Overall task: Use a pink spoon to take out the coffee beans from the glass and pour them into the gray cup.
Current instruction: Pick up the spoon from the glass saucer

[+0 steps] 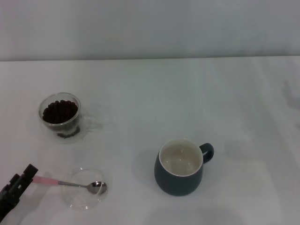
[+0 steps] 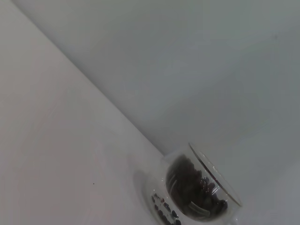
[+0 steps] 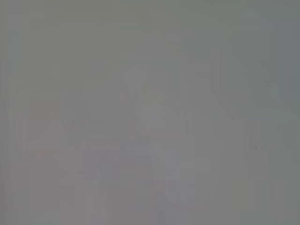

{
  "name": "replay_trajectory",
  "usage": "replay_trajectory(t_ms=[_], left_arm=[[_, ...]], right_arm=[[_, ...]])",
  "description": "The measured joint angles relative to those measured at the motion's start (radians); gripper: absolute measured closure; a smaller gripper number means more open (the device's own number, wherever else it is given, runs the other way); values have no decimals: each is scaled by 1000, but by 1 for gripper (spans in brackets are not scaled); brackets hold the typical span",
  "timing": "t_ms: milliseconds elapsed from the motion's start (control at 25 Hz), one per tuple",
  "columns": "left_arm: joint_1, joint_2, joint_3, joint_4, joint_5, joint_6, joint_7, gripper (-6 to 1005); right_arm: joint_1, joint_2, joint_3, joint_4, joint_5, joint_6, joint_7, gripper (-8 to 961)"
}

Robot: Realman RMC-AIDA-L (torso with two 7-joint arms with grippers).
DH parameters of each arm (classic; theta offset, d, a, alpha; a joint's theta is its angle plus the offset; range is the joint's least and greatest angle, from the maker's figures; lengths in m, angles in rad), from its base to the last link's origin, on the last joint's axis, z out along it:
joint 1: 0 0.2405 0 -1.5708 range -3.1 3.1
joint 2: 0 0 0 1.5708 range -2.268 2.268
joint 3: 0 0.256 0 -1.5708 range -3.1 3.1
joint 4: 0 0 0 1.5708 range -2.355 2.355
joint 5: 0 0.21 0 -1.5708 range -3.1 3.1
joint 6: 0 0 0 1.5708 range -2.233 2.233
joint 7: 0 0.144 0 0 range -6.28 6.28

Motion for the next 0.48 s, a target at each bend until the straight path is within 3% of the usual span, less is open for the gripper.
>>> replay_trajectory(t_ms=[480], left_arm=[[-16, -3, 1, 1, 2, -43, -35, 132]], right_arm=[[0, -1, 0, -5, 0, 23, 0, 227]])
